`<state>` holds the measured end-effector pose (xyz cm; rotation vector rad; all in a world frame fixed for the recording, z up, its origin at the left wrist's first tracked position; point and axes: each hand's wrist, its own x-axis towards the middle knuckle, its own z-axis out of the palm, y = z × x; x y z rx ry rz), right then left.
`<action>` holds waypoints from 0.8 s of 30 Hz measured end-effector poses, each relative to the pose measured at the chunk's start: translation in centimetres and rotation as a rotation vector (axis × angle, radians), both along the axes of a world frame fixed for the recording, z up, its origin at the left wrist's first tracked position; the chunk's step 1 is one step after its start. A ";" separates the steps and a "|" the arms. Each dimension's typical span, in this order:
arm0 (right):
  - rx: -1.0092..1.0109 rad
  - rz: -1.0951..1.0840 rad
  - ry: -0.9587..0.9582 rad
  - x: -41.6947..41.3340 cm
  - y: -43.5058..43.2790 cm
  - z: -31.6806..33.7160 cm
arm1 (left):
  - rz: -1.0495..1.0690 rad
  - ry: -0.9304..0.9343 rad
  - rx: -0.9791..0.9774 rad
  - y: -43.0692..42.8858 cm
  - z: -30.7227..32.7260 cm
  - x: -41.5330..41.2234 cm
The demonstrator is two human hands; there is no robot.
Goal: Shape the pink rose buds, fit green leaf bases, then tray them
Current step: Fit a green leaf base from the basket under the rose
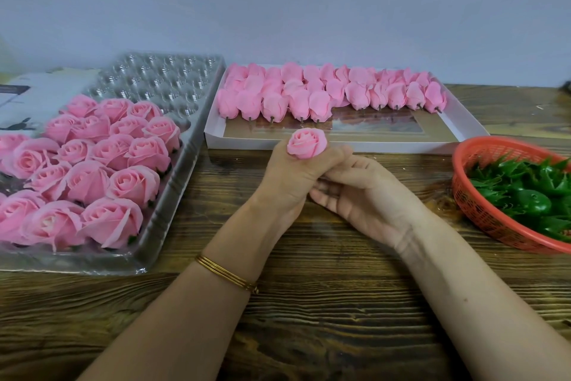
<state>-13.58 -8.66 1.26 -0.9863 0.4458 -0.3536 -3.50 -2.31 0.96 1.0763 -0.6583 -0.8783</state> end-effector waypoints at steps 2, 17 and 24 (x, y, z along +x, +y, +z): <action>0.017 0.023 -0.018 -0.1 -0.1 -0.2 | -0.021 -0.006 0.001 0.1 0.0 0.0; -0.068 0.057 -0.060 0.0 0.1 -0.4 | -0.045 -0.072 0.040 0.2 -0.2 0.1; -0.089 0.035 -0.072 -0.1 0.1 -0.5 | -0.101 -0.120 0.029 0.1 -0.6 0.8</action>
